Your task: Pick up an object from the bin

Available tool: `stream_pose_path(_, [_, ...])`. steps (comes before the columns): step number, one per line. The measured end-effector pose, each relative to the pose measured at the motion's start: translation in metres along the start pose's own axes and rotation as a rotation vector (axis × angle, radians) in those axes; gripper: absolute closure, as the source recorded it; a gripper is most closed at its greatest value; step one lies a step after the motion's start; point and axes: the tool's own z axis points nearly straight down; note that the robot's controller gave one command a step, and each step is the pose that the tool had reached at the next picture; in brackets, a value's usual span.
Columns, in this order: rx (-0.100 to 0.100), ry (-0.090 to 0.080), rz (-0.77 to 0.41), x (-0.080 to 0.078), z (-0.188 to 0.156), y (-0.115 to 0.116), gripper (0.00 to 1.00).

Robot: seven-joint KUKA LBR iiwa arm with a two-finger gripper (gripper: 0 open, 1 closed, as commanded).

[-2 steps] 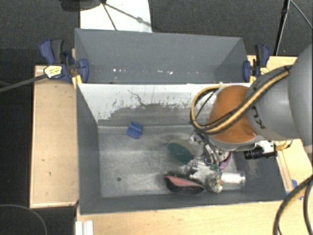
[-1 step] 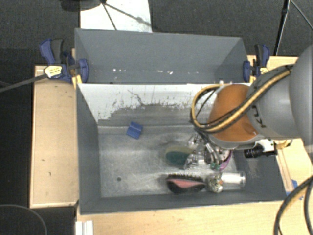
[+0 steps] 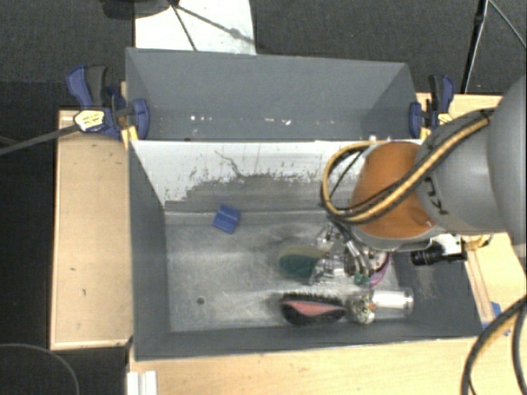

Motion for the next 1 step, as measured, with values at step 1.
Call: stream_pose_path(1, [0.000,0.000,-0.001,0.0000,0.0000,0.0001,1.00])
